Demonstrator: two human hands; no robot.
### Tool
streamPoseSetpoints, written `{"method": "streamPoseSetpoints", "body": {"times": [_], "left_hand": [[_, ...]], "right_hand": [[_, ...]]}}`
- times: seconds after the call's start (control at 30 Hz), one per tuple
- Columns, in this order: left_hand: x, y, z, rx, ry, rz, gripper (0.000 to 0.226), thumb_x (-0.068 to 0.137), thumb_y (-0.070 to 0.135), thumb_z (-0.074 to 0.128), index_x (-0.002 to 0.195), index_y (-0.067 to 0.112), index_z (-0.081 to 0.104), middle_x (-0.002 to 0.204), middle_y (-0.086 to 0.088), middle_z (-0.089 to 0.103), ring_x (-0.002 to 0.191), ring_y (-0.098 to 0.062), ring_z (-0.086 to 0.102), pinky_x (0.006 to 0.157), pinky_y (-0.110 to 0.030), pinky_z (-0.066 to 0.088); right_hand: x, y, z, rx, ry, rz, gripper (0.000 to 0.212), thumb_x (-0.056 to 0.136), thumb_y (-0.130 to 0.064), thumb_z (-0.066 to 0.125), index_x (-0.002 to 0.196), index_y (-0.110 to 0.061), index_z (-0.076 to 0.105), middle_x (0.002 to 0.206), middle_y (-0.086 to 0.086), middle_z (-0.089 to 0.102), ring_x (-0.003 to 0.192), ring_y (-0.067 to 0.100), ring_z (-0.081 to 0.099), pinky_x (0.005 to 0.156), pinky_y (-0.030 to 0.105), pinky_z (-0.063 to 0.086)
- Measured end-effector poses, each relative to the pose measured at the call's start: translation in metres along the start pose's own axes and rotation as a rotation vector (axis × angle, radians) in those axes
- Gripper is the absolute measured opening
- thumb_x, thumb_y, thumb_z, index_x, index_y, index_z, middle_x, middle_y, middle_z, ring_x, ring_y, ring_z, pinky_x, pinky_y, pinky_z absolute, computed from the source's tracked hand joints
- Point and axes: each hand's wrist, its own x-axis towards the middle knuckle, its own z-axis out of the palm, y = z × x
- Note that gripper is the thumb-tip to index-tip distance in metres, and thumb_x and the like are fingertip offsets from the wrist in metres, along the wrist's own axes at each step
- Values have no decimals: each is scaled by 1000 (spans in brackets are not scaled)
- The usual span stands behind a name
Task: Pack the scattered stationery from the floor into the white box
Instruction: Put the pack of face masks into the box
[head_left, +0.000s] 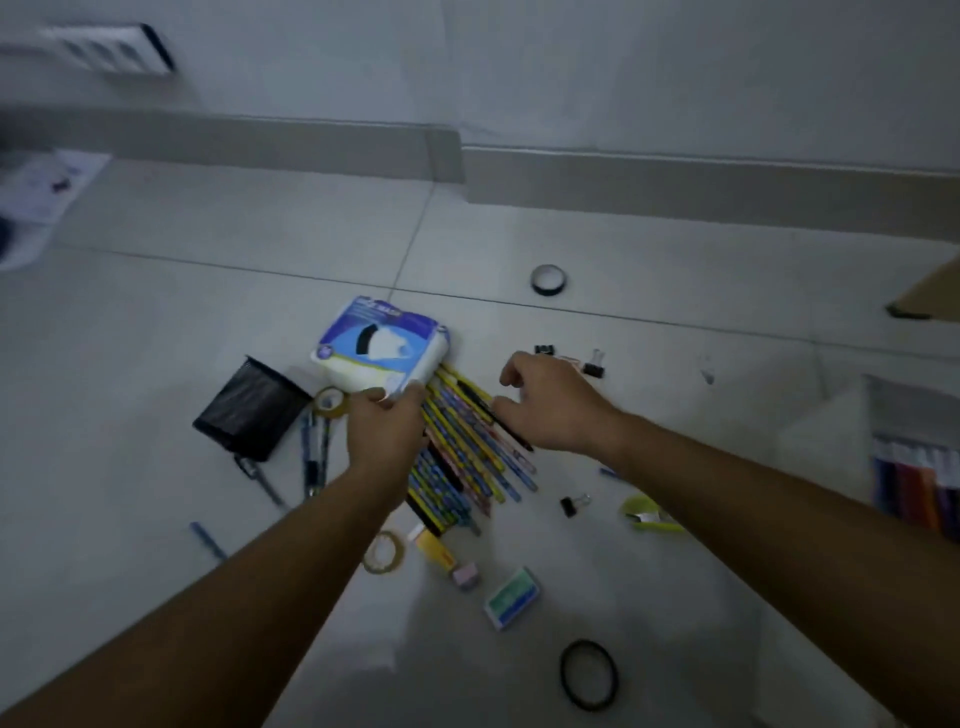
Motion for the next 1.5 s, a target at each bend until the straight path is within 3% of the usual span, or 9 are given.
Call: {"method": "streamPoseSetpoints", "body": {"times": [0.13,0.23,0.33,0.63,0.77,0.9,1.03,1.27,1.5], "left_hand": [[43,-3,-13,-202,28,-275,65,86,42,65,139,14,40,141,-9,46,121,-30,51,91,-51,52],[61,-14,-16,-179,-17,-350,67,85,45,65,140,15,39,148,-9,40,132,-30,42,96,-50,46],[74,-22,-14,-143,-53,-303,52,88,37,63,133,15,48,137,-10,52,121,-29,52,84,-41,50],[68,-24,-18,-329,-47,-164,25,95,18,54,120,15,56,97,0,65,81,-17,64,63,-30,53],[41,-13,-19,-329,-134,-94,14,94,21,57,105,26,64,101,-2,70,79,-14,67,61,-29,55],[7,6,-8,-360,-350,-108,27,92,27,60,119,21,63,109,-2,73,92,-19,71,67,-32,58],[-33,20,11,-323,-545,-44,29,91,28,61,116,13,65,108,-6,74,88,-20,71,65,-29,58],[-114,16,67,-186,-871,101,29,76,32,70,105,31,73,102,-4,75,85,-16,72,65,-31,59],[-182,-6,119,-46,-1062,168,59,75,45,63,129,23,57,103,-4,73,95,-19,70,69,-29,58]], "right_hand": [[44,-14,16,143,-42,141,37,85,-42,64,112,-19,56,103,-1,59,79,10,55,59,24,43],[61,-17,29,278,-35,226,29,84,-38,66,97,-13,60,87,2,58,74,17,58,74,42,59],[67,-13,39,385,-48,271,27,85,-34,66,87,-8,62,81,9,56,72,21,56,78,51,57],[54,-3,38,643,-44,406,21,89,-32,66,89,-12,58,97,8,66,89,20,65,69,32,56],[40,-1,25,871,-32,441,42,85,-40,71,116,-17,55,116,4,61,101,18,64,70,31,58],[11,8,3,1162,43,384,60,81,-38,76,129,-25,44,128,8,57,99,25,65,78,44,60],[-39,30,-23,1428,210,306,67,82,-30,76,136,-32,35,123,8,60,91,31,73,64,42,59],[-154,69,-52,1273,637,304,68,65,-43,80,123,-36,47,119,6,64,85,21,75,56,36,59],[-265,122,-66,1259,1049,373,59,64,-42,81,116,-37,55,112,-1,72,95,22,73,64,37,60]]}}
